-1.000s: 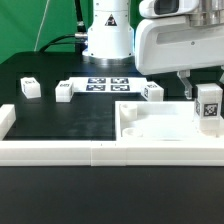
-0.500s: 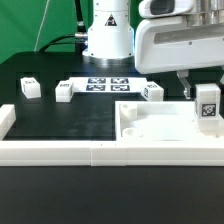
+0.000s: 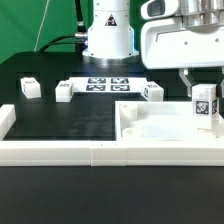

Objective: Assemble one leg

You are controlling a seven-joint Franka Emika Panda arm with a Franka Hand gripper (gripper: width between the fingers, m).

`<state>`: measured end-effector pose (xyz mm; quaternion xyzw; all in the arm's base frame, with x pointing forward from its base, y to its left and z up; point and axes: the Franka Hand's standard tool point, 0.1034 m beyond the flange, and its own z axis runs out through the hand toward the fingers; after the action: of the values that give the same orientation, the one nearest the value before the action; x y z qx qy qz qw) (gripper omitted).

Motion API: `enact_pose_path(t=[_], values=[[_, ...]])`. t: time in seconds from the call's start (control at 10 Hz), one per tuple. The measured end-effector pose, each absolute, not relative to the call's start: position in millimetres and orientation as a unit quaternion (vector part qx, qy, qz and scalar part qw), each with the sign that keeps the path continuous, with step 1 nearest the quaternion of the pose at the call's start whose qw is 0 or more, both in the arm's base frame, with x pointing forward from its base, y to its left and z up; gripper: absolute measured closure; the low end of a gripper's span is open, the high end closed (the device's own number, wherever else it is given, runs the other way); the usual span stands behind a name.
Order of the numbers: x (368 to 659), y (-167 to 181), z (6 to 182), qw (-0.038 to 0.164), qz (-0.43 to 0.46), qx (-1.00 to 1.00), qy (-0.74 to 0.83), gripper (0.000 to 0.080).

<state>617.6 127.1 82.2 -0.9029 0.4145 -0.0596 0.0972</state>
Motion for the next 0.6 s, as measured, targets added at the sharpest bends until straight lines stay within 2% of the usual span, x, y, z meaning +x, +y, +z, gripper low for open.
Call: enact_pose_path(t=[0.3, 0.4, 0.5, 0.6], values=[[619.7, 130.0, 82.8, 0.113, -0.04, -0.834, 0.538, 0.0505], [619.7, 130.4, 82.8, 0.114, -0.039, -0.831, 0.543, 0.0435], [619.8, 129.3, 82.8, 0.113, -0.041, -0.841, 0.527, 0.0435], [620.7, 126.2, 83.3, 0.109, -0.041, -0.859, 0.498, 0.0262]])
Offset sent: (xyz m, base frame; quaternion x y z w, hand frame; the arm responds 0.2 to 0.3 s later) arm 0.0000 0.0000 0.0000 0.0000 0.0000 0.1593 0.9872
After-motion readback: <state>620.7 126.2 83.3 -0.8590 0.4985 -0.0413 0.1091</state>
